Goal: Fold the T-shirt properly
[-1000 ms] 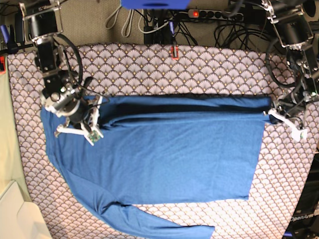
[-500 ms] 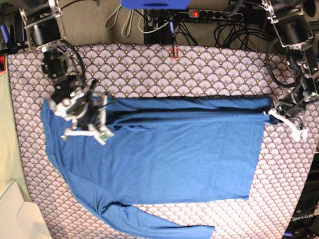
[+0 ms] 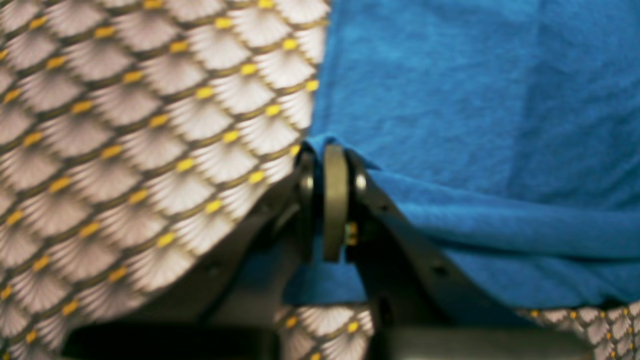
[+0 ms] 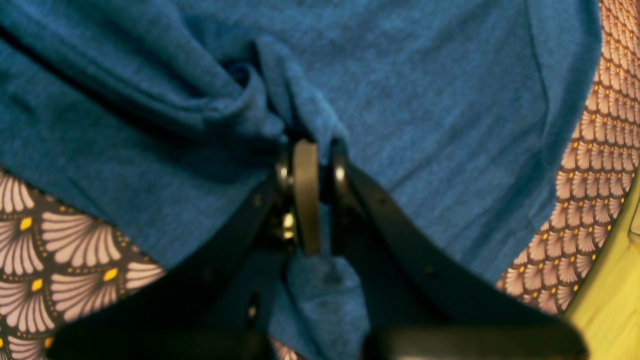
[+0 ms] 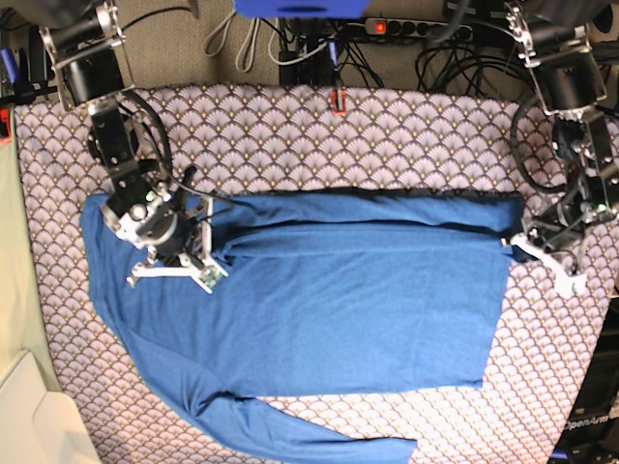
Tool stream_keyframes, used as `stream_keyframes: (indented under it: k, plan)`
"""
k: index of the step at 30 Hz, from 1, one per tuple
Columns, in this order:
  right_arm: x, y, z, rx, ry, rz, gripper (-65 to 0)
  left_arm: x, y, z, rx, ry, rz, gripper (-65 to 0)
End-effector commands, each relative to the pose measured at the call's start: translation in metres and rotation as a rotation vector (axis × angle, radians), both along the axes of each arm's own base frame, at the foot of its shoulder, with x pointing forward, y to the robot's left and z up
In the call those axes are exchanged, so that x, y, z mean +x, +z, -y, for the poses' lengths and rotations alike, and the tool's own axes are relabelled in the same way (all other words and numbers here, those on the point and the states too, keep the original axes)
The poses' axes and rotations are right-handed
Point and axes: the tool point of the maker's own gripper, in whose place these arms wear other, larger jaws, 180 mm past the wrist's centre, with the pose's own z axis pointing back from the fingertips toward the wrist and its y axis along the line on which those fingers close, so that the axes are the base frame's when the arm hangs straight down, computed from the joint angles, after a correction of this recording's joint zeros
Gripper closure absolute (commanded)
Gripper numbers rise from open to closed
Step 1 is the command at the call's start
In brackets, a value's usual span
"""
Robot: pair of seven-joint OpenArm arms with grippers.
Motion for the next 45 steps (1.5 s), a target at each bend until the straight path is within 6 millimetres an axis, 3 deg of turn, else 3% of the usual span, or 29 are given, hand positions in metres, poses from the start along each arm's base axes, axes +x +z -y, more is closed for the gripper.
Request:
stream_keyframes:
  k: [1, 7, 19, 21, 24, 29, 34, 40, 45]
  plan:
    - [0.011, 0.015, 0.002, 0.001, 0.002, 0.049, 0.0, 0.011, 0.019, -0.008, 0.019, 0.007, 0.055, -0.8]
    - [0.013, 0.016, 0.002, 0.001, 0.002, 0.053, 0.0, 0.023, 0.031, -0.008, 0.019, 0.007, 0.086, -0.9]
    - [0.013, 0.016, 0.003, 0.0, -0.001, 0.052, 0.0, 0.022, 0.03, -0.009, 0.021, 0.006, 0.079, -1.8]
    - [0.012, 0.016, 0.004, -0.003, -0.005, 0.048, 0.0, 0.022, 0.031, -0.01, 0.024, 0.006, 0.079, -6.5]
    - [0.012, 0.015, 0.004, -0.004, -0.006, 0.047, -3.6, 0.019, 0.029, -0.011, 0.025, 0.008, 0.072, -19.5]
    - [0.011, 0.015, 0.004, -0.005, -0.005, 0.047, -19.0, 0.018, 0.028, -0.012, 0.025, 0.01, 0.07, -38.2]
    - [0.014, 0.028, 0.01, 0.007, -0.026, 0.084, -27.1, 0.016, 0.029, -0.012, 0.032, 0.008, 0.072, -41.0]
    - [0.006, 0.05, 0.05, 0.033, -0.153, 0.15, -30.6, -0.007, 0.01, -0.017, 0.045, 0.008, 0.024, -41.2]
    - [-0.014, 0.04, 0.071, 0.031, -0.209, 0.129, -30.7, -0.024, -0.007, -0.016, 0.04, 0.008, -0.007, -41.2]
